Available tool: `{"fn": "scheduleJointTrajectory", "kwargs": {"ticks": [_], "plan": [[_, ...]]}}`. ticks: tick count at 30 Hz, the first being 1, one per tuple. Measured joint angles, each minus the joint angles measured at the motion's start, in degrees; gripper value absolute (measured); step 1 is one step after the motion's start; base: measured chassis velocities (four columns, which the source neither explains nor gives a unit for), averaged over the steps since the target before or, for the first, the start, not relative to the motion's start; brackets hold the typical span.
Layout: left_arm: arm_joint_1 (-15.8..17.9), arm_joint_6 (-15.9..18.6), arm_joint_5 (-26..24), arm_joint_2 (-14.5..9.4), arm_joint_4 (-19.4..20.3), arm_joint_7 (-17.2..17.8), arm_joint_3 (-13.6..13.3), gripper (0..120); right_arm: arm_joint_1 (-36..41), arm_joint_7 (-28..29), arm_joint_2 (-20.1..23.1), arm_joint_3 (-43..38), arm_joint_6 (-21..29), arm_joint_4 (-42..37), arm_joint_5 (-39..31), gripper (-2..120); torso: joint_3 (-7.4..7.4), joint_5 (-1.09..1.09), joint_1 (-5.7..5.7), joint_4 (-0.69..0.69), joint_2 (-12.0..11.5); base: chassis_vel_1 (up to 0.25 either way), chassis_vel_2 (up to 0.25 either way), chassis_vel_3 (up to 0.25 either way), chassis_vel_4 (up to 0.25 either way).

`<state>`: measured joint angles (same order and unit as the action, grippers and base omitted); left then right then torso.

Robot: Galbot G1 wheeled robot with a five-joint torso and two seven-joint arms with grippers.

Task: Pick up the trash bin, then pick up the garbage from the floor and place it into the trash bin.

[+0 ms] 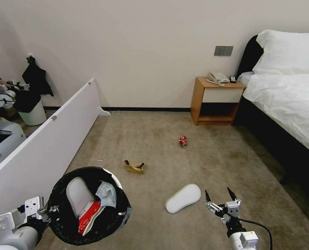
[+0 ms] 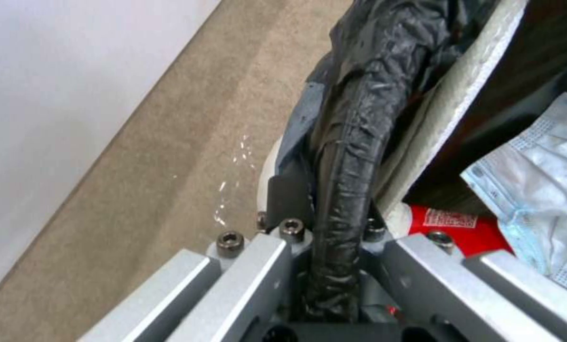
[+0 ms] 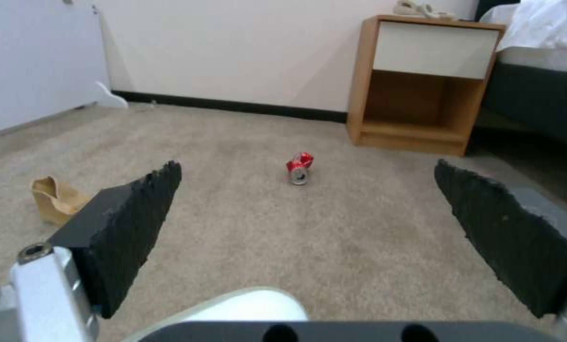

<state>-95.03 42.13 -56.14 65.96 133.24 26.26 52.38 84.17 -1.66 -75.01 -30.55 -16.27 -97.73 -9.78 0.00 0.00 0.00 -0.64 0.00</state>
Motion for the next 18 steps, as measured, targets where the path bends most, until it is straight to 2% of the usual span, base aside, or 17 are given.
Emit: {"fn": "scheduleJointTrajectory", "kwargs": {"ticks": [18], "plan": [[0.23, 0.00, -0.08, -0.02, -0.16, -0.01, -0.01, 0, -0.06, -0.27, 0.33, 0.15, 0.19, -0.05, -0.59, 100, 0.00, 0.00, 0.00, 0.00, 0.00, -0.058, 0.056, 0.058, -0.065]]}}
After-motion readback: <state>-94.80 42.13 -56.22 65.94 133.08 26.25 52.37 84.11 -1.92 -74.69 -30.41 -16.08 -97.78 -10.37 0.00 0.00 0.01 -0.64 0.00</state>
